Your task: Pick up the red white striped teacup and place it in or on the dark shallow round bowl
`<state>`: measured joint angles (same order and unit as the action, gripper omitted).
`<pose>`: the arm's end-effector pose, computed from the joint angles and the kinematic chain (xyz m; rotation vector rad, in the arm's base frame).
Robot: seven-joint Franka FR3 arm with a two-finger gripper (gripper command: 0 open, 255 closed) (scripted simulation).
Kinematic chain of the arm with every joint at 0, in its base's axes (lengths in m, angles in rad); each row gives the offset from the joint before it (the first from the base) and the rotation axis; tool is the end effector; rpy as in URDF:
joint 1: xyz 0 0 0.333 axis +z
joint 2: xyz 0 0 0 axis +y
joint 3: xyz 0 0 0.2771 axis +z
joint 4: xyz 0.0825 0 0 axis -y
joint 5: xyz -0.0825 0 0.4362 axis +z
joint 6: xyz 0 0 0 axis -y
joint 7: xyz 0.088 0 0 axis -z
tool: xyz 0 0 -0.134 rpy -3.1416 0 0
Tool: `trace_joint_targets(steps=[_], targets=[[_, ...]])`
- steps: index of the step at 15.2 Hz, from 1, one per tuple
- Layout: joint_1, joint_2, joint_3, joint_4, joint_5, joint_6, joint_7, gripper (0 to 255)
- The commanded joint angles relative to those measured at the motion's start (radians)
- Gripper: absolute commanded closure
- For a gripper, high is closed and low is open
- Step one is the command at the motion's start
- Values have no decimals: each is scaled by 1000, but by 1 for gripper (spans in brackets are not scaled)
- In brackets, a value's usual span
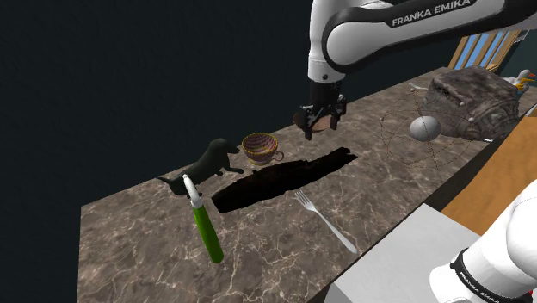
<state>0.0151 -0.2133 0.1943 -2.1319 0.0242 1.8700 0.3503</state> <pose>0.5294 0.1159 0.4098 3.1000 -0.2392 -0.0706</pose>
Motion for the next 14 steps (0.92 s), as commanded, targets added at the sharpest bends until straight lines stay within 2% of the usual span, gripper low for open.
trace_joint_targets(steps=[1, 8, 14], targets=[[5, 71, 17, 42, -15, 32, 29, 0], [33, 340, 51, 265, -96, 82, 123, 0], [83, 584, 53, 522, -174, 70, 189, 0]])
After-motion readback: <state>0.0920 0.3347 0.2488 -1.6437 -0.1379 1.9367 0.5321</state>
